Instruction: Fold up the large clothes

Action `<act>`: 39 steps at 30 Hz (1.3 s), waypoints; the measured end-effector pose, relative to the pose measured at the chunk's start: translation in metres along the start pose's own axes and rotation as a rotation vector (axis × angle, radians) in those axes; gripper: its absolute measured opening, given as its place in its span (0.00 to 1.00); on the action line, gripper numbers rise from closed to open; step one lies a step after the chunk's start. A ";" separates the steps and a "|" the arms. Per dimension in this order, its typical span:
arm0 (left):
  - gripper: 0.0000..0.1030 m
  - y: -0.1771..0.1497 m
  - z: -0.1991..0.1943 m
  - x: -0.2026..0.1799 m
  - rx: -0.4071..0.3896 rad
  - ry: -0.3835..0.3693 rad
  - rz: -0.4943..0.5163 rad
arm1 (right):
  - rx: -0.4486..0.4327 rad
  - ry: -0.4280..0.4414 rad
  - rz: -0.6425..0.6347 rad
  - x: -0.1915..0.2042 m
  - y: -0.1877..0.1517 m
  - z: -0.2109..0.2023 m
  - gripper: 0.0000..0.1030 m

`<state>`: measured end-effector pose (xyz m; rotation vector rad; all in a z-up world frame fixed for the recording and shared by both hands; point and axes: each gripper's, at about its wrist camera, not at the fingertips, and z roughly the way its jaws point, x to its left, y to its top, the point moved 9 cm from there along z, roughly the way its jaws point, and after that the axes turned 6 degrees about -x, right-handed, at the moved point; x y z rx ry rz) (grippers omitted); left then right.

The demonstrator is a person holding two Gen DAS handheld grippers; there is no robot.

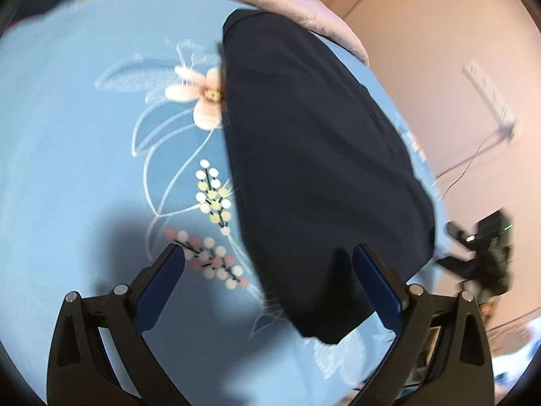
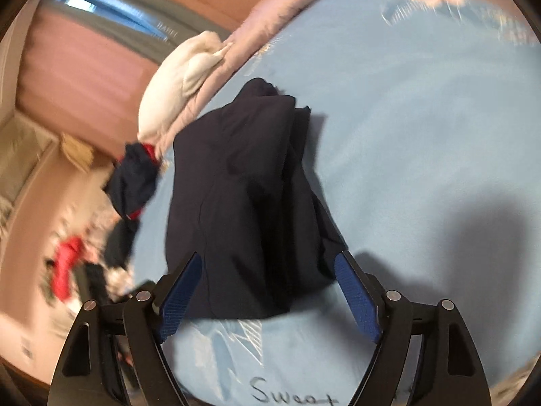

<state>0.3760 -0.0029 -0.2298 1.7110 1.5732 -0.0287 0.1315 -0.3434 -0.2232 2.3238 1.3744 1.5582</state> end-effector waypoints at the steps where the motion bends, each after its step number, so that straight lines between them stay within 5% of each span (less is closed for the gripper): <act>1: 0.97 0.002 0.003 0.001 0.010 -0.038 -0.042 | 0.000 0.001 0.006 0.000 0.002 0.002 0.80; 6: 0.97 0.011 0.018 0.001 0.046 -0.188 -0.176 | 0.025 0.027 0.038 -0.003 0.015 0.019 0.82; 12: 0.98 0.021 0.036 -0.006 0.070 -0.263 -0.224 | 0.077 0.045 0.045 -0.004 0.026 0.037 0.83; 39: 0.99 0.041 0.089 -0.051 0.126 -0.276 -0.107 | 0.209 0.142 -0.101 0.019 0.039 0.087 0.84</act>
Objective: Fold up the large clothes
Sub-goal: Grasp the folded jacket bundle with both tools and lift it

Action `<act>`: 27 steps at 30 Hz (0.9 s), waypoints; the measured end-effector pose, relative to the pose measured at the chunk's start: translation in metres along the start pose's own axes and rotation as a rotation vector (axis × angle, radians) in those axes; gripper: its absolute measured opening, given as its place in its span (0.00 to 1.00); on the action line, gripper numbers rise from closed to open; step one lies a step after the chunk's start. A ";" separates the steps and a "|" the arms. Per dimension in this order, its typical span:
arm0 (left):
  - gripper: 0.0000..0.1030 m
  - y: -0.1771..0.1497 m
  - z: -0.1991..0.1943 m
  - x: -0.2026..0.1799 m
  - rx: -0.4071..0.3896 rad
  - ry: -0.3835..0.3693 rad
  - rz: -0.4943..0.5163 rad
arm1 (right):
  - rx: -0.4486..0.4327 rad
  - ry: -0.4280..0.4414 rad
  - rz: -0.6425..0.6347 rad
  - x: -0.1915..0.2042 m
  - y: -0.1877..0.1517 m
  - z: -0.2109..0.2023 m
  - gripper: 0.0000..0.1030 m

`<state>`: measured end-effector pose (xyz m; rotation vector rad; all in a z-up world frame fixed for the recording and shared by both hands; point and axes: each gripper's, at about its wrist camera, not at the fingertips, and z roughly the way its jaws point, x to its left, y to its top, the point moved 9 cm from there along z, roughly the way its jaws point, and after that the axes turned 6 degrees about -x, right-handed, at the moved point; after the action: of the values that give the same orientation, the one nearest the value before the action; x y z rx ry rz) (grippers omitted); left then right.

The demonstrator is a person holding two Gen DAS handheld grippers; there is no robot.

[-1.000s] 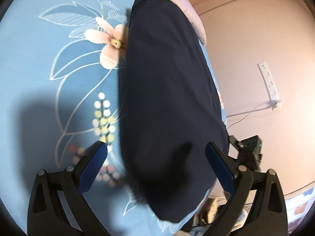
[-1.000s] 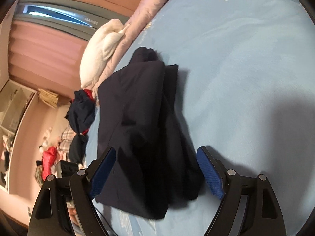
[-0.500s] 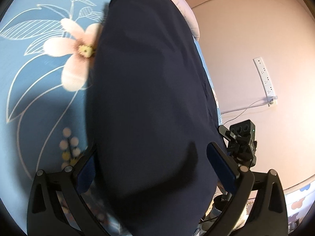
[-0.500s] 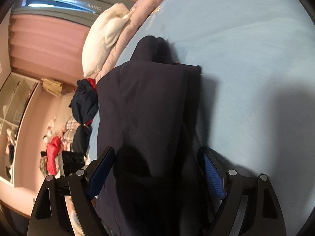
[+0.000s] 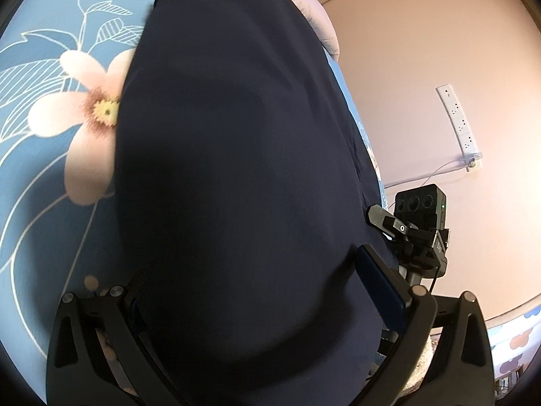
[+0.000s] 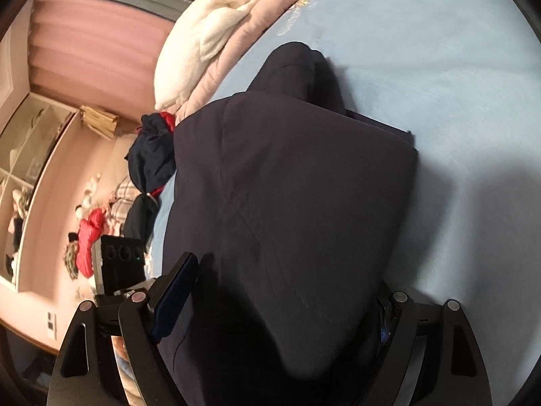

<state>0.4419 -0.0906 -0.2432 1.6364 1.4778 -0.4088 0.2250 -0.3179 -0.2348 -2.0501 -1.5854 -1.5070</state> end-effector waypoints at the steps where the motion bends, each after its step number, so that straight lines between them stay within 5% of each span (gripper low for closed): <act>1: 0.99 -0.001 0.002 -0.005 0.000 0.003 0.002 | -0.006 -0.004 -0.006 0.000 0.000 0.001 0.84; 9: 0.98 -0.017 0.013 -0.024 -0.016 0.095 0.085 | -0.081 -0.146 -0.149 0.008 -0.007 0.001 0.80; 17: 0.89 -0.029 0.017 -0.033 -0.045 0.187 0.162 | -0.183 -0.148 -0.142 0.007 -0.007 -0.009 0.44; 27: 0.61 -0.038 0.006 -0.042 -0.123 0.272 0.200 | -0.265 -0.276 -0.340 0.044 -0.009 -0.010 0.25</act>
<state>0.3986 -0.1249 -0.2302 1.7706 1.4832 0.0174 0.2092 -0.2916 -0.2000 -2.3048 -2.0206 -1.6814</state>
